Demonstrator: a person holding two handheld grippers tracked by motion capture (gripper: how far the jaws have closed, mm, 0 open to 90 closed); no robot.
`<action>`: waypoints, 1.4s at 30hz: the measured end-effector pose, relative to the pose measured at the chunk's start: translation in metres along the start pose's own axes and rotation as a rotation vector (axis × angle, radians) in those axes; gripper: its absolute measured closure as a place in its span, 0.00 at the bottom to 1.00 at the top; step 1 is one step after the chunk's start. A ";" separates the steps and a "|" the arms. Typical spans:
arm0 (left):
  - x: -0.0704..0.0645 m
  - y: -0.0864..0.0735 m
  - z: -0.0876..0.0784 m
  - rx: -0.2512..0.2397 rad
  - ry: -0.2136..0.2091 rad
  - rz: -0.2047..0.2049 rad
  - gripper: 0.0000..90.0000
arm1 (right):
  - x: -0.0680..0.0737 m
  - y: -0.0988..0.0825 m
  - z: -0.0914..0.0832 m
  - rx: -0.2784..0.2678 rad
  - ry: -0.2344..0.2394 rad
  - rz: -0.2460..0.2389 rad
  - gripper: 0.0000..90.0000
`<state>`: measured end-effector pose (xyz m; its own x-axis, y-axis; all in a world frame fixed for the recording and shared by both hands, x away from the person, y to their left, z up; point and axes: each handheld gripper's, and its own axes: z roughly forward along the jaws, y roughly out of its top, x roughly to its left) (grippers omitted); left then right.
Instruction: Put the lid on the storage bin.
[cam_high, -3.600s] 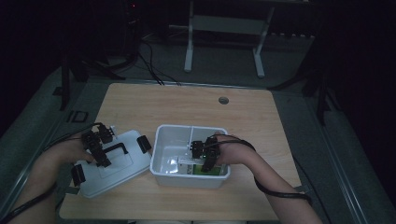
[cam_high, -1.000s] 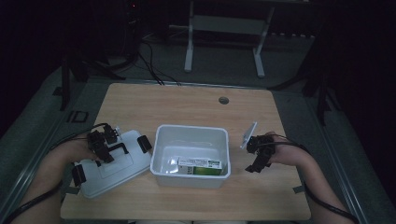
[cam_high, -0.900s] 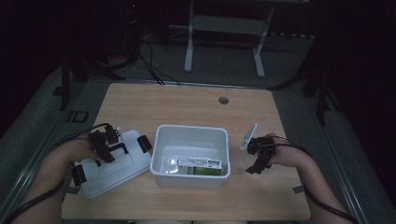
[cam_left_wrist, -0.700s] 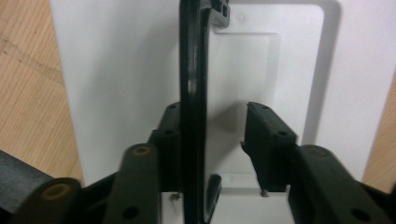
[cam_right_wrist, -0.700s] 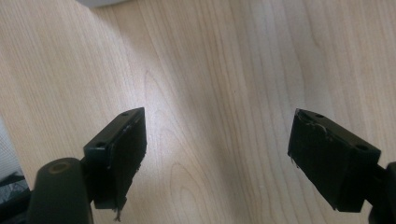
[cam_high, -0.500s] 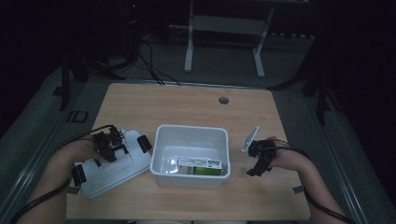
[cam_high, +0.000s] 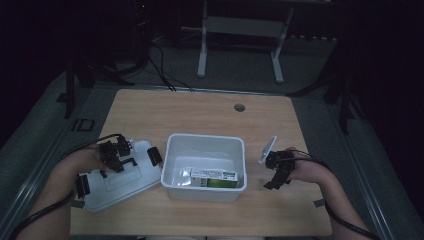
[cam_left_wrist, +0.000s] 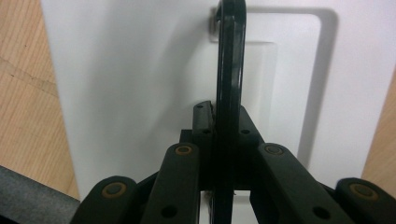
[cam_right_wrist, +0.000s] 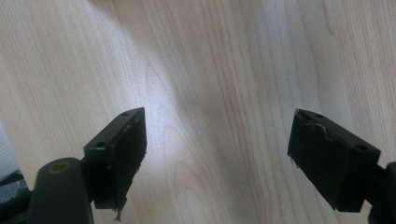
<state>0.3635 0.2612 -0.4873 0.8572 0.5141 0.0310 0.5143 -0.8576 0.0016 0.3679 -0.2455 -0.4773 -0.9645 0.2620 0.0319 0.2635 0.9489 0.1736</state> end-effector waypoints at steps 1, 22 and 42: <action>0.000 -0.001 -0.001 -0.004 -0.007 -0.003 0.93 | 0.000 0.000 0.000 0.000 0.000 0.000 0.21; -0.006 -0.024 -0.053 -0.015 -0.001 0.031 0.93 | 0.000 -0.002 -0.002 0.004 -0.007 -0.001 0.20; -0.017 -0.025 -0.116 -0.058 0.053 0.068 0.93 | 0.001 -0.001 -0.002 0.002 -0.011 -0.004 0.20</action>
<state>0.3328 0.2717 -0.3718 0.8868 0.4540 0.0858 0.4508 -0.8909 0.0552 0.3663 -0.2466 -0.4758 -0.9654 0.2600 0.0202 0.2596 0.9503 0.1718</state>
